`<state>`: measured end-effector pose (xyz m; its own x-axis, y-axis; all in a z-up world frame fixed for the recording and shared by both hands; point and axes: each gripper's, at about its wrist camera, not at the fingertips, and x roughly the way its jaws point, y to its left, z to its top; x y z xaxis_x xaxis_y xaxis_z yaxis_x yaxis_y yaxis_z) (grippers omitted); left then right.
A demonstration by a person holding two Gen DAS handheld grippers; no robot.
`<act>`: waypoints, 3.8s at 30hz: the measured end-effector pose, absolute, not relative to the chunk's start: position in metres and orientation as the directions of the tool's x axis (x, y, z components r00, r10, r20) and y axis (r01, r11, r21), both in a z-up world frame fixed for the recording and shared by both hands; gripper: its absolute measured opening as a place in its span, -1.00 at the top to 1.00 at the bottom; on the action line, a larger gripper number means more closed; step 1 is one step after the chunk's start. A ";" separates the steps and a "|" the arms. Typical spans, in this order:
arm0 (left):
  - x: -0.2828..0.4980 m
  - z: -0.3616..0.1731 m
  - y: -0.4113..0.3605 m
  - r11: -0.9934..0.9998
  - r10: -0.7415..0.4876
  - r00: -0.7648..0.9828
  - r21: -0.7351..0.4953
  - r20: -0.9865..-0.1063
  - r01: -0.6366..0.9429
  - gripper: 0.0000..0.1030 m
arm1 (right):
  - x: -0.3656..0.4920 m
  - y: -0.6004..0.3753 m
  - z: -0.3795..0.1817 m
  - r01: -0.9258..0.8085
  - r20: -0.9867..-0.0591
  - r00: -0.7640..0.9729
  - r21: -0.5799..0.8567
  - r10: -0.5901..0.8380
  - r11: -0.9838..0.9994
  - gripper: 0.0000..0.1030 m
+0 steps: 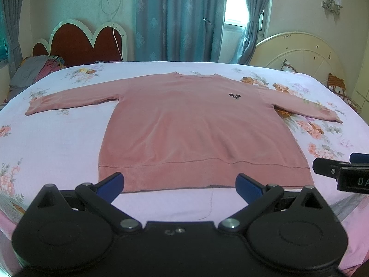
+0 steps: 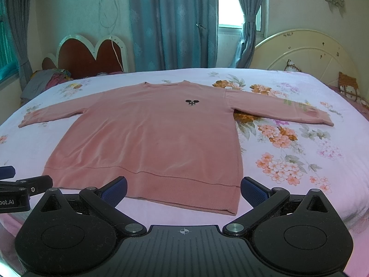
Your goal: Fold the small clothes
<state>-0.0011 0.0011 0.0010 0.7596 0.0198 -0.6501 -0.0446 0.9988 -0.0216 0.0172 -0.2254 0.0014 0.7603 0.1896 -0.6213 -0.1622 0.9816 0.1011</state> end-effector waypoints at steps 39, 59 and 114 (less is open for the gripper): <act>0.221 -0.011 -0.007 0.982 -0.185 0.727 -0.105 -0.661 0.154 -1.00 | 0.203 -0.285 0.001 0.195 -0.628 0.767 0.033 -0.131 0.980 -1.00; 0.344 -0.029 -0.163 0.998 -0.055 0.709 -0.011 -0.703 0.068 -1.00 | 0.338 -0.535 -0.083 0.362 -0.672 0.731 0.235 -0.119 0.902 -0.99; 0.329 -0.045 0.170 0.979 -0.029 0.680 -0.159 -0.733 -0.130 -0.96 | 0.433 -0.037 -0.116 -0.378 -0.692 0.671 -0.010 0.266 0.926 -0.29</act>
<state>0.3286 0.1704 -0.0452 0.6799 -0.0287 -0.7327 -0.1303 0.9786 -0.1592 0.4332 -0.0367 -0.1164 0.6707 0.2658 -0.6924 -0.3776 0.9259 -0.0104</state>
